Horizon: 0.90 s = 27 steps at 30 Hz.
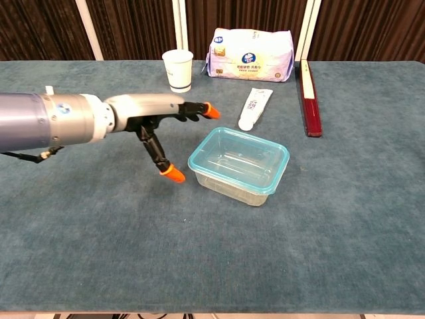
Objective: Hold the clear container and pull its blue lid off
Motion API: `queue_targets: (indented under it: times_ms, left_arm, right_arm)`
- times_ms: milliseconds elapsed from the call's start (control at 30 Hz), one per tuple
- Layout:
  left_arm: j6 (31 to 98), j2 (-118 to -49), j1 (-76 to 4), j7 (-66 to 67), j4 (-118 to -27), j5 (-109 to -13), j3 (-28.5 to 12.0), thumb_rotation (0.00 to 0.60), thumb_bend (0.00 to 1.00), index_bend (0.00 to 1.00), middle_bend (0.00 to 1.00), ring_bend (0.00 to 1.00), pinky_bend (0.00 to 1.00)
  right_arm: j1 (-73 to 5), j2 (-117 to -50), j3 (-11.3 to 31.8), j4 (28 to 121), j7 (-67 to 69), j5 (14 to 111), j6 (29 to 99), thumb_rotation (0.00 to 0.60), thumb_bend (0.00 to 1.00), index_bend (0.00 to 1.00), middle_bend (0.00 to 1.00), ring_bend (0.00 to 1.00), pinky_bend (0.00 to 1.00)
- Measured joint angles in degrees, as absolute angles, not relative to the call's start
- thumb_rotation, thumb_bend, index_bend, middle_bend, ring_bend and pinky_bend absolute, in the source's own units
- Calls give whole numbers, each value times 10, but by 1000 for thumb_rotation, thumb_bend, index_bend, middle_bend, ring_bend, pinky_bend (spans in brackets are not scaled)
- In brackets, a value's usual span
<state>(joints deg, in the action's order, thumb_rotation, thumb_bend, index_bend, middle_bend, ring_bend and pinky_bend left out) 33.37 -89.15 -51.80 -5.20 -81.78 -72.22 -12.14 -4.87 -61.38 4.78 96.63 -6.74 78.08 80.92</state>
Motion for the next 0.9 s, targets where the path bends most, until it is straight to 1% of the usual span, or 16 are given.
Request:
queue_targets:
  times_ms: [300, 733, 833, 900]
  left_arm:
    - [326, -935, -542, -52, -774, -700, -123, 600, 0, 0, 0, 0, 55]
    - [331, -976, -564, -42, -728, -666, -130, 600, 0, 0, 1, 0, 119]
    - [333, -985, -567, -37, -718, -663, -129, 600, 0, 0, 19, 0, 132]
    - [334, -991, -570, -36, -711, -660, -129, 600, 0, 15, 48, 24, 173]
  right_arm:
    - [-49, -614, 48, 967, -64, 782, 809, 600, 204, 0, 0, 0, 0]
    - [-48, -612, 47, 972, -63, 784, 808, 600, 204, 0, 0, 0, 0]
    - [-48, -612, 46, 973, -63, 784, 807, 600, 205, 0, 0, 0, 0]
    - [-48, -611, 46, 974, -63, 784, 807, 600, 204, 0, 0, 0, 0]
